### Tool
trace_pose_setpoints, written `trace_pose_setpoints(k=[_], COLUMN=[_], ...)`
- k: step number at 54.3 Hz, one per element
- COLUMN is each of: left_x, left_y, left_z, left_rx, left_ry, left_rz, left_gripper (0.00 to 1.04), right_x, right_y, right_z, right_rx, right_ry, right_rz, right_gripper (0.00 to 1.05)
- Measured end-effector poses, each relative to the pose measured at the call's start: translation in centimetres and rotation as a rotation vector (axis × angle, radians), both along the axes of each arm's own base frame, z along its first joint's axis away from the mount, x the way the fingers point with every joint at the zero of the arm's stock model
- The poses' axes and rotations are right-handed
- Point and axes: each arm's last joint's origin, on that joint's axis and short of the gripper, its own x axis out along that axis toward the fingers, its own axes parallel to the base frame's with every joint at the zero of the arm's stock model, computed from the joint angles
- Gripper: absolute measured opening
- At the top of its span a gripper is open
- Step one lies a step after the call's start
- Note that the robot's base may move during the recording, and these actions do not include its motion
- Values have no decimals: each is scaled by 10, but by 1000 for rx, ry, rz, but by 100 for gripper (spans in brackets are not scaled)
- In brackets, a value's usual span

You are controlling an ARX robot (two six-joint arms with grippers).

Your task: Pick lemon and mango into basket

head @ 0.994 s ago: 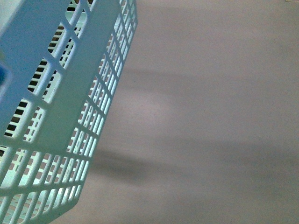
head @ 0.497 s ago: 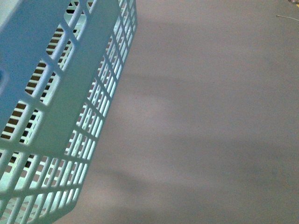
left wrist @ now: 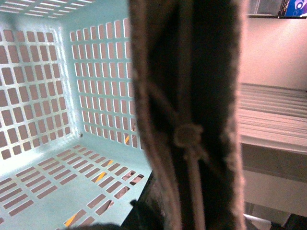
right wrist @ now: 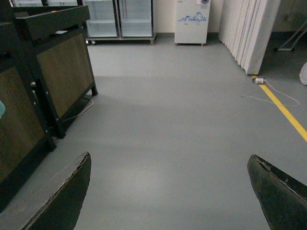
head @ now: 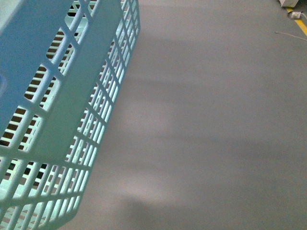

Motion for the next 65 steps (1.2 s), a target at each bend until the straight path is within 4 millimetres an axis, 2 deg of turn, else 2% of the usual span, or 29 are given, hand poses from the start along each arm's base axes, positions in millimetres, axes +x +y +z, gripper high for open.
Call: trace_pose_setpoints(k=[65], left_x=[0], left_y=[0], left_z=[0], left_rx=[0], left_ry=[-1], left_rz=[0], left_gripper=[5], right_x=[0], right_y=[0], right_z=[0], right_rx=[0], right_ry=[-1], right_rz=[0], right_gripper=[96])
